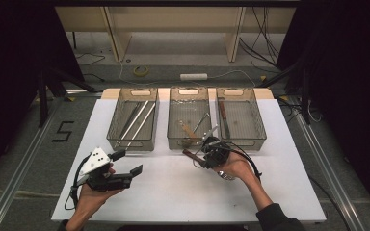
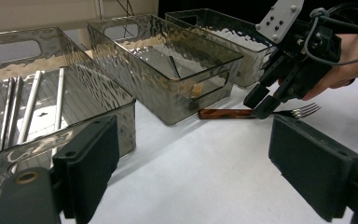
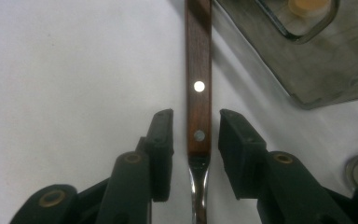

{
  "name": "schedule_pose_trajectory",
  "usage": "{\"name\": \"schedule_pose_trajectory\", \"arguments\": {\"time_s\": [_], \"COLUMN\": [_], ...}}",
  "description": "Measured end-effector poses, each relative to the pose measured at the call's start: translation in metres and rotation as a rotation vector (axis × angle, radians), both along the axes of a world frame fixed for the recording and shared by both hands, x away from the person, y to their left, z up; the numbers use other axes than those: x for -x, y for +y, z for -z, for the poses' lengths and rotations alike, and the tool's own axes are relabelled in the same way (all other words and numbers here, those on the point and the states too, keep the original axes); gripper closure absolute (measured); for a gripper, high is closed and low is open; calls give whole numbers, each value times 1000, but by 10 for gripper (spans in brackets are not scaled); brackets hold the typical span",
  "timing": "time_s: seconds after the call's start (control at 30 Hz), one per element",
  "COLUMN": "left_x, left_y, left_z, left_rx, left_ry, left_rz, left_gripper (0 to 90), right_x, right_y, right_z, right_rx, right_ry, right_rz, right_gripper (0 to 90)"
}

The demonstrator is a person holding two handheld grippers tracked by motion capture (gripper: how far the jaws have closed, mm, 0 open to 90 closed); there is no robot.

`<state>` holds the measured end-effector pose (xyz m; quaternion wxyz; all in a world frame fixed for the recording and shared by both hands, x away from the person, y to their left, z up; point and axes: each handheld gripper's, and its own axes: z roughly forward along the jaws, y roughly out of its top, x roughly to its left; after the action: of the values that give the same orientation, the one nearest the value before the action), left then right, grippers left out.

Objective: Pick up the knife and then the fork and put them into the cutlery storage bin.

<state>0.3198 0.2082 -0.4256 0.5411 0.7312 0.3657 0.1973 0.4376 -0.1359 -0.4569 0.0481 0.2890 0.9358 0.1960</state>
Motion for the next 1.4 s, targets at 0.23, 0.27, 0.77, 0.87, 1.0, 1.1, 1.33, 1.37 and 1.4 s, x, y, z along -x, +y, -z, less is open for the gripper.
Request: {"name": "schedule_pose_trajectory", "arguments": {"time_s": [0.23,0.27,0.77,0.87,1.0,1.1,1.33,1.37,1.4], "left_x": [0,0,1,0,0,0,0,0,0], "left_y": [0,0,-1,-1,-1,-1,-1,-1,-1], "left_z": [0,0,0,0,0,0,0,0,0], "left_rx": [-8,-8,-11,-10,-11,-14,-13,-12,-14], "left_ry": [0,0,1,3,-2,3,0,0,2], "left_rz": [2,2,4,4,4,3,4,4,4], "left_gripper": [161,161,161,161,162,162,162,162,162], "right_x": [-1,-1,-1,-2,-2,-1,0,0,0], "right_y": [3,3,9,9,7,5,2,2,2], "right_z": [4,4,3,2,2,1,0,0,0], "right_rx": [27,33,85,94,97,108,123,121,124], "right_ry": [3,0,1,11,36,51,71,72,71], "right_rz": [-6,-10,-12,-22,-20,-25,-24,-22,-29], "right_gripper": [707,711,772,772,774,774,773,773,771]}}
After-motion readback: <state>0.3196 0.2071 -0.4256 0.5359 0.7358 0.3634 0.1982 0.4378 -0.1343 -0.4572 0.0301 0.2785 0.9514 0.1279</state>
